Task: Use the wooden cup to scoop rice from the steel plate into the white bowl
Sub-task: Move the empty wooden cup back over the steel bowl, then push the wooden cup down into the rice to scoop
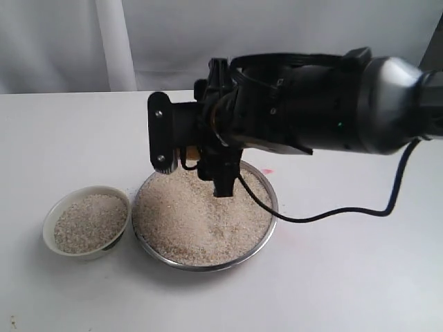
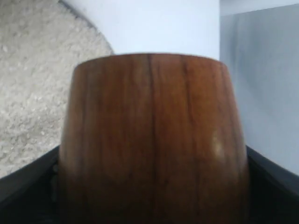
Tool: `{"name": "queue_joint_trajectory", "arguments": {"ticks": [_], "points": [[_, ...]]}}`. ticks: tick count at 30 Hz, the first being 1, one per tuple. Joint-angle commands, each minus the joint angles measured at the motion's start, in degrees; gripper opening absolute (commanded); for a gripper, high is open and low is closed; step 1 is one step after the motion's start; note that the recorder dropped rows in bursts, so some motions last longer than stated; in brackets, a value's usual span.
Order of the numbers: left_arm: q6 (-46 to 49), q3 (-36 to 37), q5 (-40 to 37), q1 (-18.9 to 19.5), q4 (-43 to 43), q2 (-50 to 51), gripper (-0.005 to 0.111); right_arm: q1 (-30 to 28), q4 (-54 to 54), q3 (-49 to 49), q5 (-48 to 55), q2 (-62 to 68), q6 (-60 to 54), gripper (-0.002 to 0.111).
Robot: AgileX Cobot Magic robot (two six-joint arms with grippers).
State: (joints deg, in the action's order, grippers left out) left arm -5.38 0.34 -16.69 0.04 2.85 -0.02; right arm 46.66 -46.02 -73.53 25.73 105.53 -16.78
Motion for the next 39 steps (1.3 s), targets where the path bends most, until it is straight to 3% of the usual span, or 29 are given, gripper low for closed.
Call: {"name": "queue_joint_trajectory", "arguments": {"ticks": [1, 15, 39], "points": [[-0.1, -0.3, 0.4, -0.3, -0.3, 0.0, 0.000, -1.5, -1.6, 0.3, -1.1, 3.7, -6.2, 0.003], [-0.1, -0.3, 0.4, -0.3, -0.3, 0.0, 0.000, -2.4, -3.6, -2.9, 0.8, 11.2, -14.1, 0.002], [-0.1, -0.3, 0.4, -0.3, -0.3, 0.0, 0.000, -4.0, -4.1, -8.6, 2.1, 18.2, -16.0, 0.000]]}}
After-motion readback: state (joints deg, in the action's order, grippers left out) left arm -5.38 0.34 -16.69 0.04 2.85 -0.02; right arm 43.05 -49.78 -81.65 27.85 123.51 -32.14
